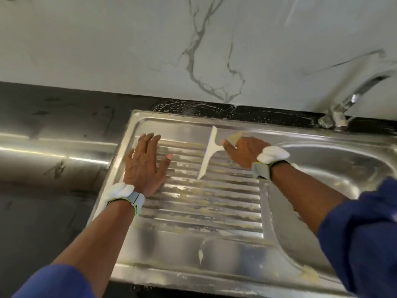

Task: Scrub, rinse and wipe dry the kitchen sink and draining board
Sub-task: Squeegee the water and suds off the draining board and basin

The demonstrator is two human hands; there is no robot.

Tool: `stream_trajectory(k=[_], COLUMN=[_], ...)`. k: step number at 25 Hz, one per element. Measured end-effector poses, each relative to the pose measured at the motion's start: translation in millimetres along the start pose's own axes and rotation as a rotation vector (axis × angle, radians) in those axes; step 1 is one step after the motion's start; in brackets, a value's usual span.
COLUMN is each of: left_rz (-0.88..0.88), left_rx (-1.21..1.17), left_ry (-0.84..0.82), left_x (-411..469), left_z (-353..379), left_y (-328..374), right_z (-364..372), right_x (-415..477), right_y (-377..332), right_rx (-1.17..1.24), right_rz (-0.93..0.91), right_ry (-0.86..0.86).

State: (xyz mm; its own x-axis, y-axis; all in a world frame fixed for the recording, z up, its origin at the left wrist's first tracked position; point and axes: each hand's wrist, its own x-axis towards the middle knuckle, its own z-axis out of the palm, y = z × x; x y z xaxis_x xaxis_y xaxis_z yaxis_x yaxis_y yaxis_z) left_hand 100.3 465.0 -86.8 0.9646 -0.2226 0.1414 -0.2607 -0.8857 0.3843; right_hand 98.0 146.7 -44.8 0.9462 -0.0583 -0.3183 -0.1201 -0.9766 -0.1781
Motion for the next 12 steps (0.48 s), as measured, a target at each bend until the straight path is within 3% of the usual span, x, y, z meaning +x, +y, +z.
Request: stream_trajectory(k=[2,6,9,12], left_rz=[0.030,0.079,0.102,0.034], left_rx=[-0.007,-0.022,-0.013,-0.005], left_ry=[-0.012,-0.003,0.041,0.092], left_x=[10.1,29.7,48.6,59.7], left_z=[5.2,8.5,-0.3,-9.8], left_y=[-6.3,-13.4,-24.8,-51.2], right_z=[-3.5,-38.4,-55.7,-48.6], right_x=[-19.4,-67.9,-76.4,-57.5], right_y=[52.4,121.3,106.7,31.3], right_rx=[0.028,-0.083,-0.094,0.002], right_rz=[0.110,0.291,0.365,0.265], right_ry=[-0.037,0.062,0.119,0.170])
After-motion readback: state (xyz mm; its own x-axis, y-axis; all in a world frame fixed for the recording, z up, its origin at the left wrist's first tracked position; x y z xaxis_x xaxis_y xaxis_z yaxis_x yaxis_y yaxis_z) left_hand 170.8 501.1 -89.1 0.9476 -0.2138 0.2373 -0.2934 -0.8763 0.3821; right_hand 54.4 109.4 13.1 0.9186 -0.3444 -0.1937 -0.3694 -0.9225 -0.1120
